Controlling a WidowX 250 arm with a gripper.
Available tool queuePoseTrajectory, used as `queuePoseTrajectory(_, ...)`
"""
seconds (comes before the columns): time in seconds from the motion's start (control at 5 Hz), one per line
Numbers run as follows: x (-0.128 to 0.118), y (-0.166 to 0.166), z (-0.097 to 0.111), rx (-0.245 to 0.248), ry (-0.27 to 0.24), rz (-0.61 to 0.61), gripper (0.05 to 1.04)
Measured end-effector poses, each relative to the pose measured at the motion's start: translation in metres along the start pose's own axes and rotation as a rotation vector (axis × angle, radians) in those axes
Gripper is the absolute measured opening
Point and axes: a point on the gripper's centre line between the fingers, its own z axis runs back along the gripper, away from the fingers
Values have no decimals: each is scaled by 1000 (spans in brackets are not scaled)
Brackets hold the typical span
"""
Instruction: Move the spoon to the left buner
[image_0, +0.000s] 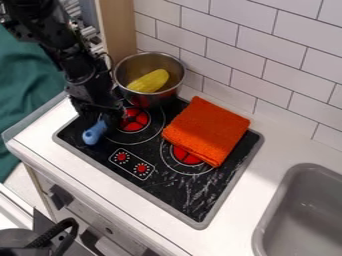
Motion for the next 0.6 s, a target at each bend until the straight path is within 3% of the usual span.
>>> queuePoseTrajectory(0.2,8,-19,20,2,-23,-40,1012)
queuePoseTrajectory(0.6,19,-80,72,26,-63,41,1007)
